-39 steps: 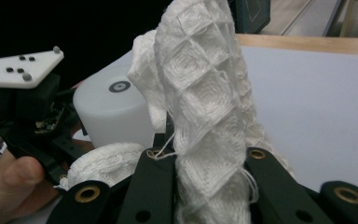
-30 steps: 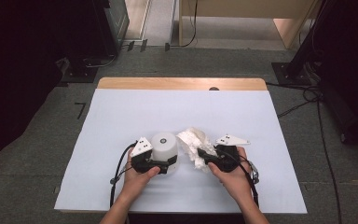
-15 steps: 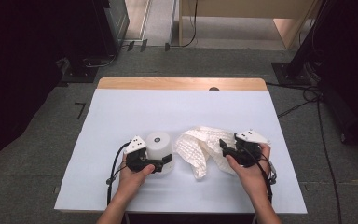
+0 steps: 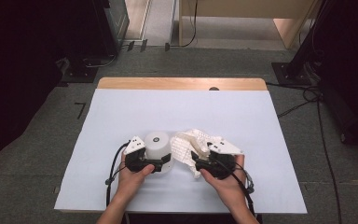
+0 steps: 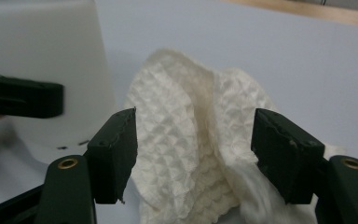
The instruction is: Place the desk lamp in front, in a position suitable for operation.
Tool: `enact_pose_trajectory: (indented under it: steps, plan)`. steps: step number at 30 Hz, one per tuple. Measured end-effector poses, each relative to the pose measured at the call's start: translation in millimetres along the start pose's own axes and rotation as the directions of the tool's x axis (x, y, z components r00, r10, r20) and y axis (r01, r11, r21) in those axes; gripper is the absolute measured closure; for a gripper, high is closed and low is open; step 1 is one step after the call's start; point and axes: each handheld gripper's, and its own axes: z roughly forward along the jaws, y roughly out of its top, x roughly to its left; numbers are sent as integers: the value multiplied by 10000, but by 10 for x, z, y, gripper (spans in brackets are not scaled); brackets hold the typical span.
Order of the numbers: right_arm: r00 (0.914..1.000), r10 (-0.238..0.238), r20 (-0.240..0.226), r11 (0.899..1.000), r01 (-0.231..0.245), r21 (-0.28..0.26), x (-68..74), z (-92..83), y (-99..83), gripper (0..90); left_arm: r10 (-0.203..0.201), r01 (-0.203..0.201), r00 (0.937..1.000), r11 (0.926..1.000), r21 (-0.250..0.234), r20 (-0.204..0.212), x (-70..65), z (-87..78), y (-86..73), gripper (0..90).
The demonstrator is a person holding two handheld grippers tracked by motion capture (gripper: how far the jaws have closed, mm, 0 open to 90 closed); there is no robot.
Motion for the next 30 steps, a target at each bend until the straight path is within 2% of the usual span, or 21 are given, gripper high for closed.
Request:
enact_pose_trajectory:
  steps: [1, 2, 3, 4, 5, 7, 12, 13, 15, 17, 18, 19, 20, 21, 22, 23, 24, 25, 27, 28, 30]
  plan:
    - [10000, 0, 0, 10000, 0, 0, 0, 0, 0, 314, -18, 18, 10000, 10000, -26, -4, 4, -4, -2, 81]
    - [9994, -103, 320, 9994, 92, 337, -23, 163, -53, 272, -24, 25, 10000, 10000, -15, 2, 9, -6, -4, 81]
    - [9981, -97, 601, 9988, 68, 486, -54, 237, -72, 247, -42, 42, 10000, 10000, -6, 8, 9, -6, -6, 81]
    - [9981, -97, 601, 9988, 68, 486, -54, 237, -72, 247, -42, 42, 10000, 10000, -6, 8, 9, -6, -6, 81]
    - [9967, -95, 811, 9981, 45, 613, -91, 305, -89, 231, -50, 50, 10000, 10000, -10, 57, 8, -4, -6, 81]
    - [9971, 130, 745, 9916, -225, 1274, -195, 481, -143, 193, -76, 76, 9999, 10000, -26, 132, 6, 4, -7, 81]
    - [9952, 158, 970, 9878, -306, 1529, -245, 587, -209, 149, -166, 167, 9996, 9998, -48, 227, 18, 6, -5, 81]
    - [9936, 130, 1121, 9833, -330, 1791, -256, 638, -236, 106, -222, 224, 9995, 9997, -67, 240, 18, 6, -4, 81]
    - [9932, 24, 1161, 9813, -247, 1907, -258, 659, -250, 96, -213, 215, 9994, 9997, -69, 271, 18, 2, -3, 81]
    - [9899, -450, 1345, 9810, 184, 1929, -232, 669, -276, 107, -232, 235, 9993, 9997, -114, 304, 14, -5, -1, 81]
    - [9890, -529, 1385, 9816, 260, 1894, -225, 670, -287, 113, -236, 240, 9992, 9996, -119, 309, 14, -10, 0, 81]
    - [9884, -572, 1404, 9820, 304, 1865, -241, 658, -288, 162, -209, 213, 9993, 9997, -118, 324, 19, -21, 4, 81]
    - [9884, -572, 1404, 9820, 304, 1865, -241, 658, -288, 162, -209, 213, 9993, 9997, -118, 324, 19, -21, 4, 81]
    - [9878, -527, 1463, 9834, 259, 1795, -289, 626, -279, 329, -235, 240, 9992, 9996, -149, 321, 19, -25, 5, 81]
    - [9867, -573, 1520, 9848, 308, 1709, -333, 603, -277, 443, -249, 254, 9992, 9996, -158, 323, 20, -29, 5, 81]
    - [9867, -573, 1520, 9848, 308, 1709, -333, 603, -277, 443, -289, 294, 9990, 9994, -166, 334, 18, -33, 5, 81]
    - [9873, -509, 1503, 9886, 284, 1479, -434, 563, -292, 628, -286, 292, 9989, 9994, -165, 358, 17, -31, 4, 81]
    - [9877, -515, 1473, 9894, 305, 1419, -475, 548, -299, 687, -251, 257, 9990, 9995, -160, 367, 17, -26, 3, 81]
    - [9906, -292, 1335, 9908, 110, 1346, -532, 524, -297, 759, -260, 266, 9988, 9996, -134, 415, 8, -9, -2, 81]
    - [9906, -292, 1335, 9908, 110, 1346, -532, 524, -297, 759, -260, 266, 9988, 9996, -134, 415, 8, -9, -2, 81]
    - [9942, 145, 1063, 9909, -285, 1314, -589, 447, -264, 779, -187, 191, 9987, 9998, -71, 470, -2, 3, -4, 81]
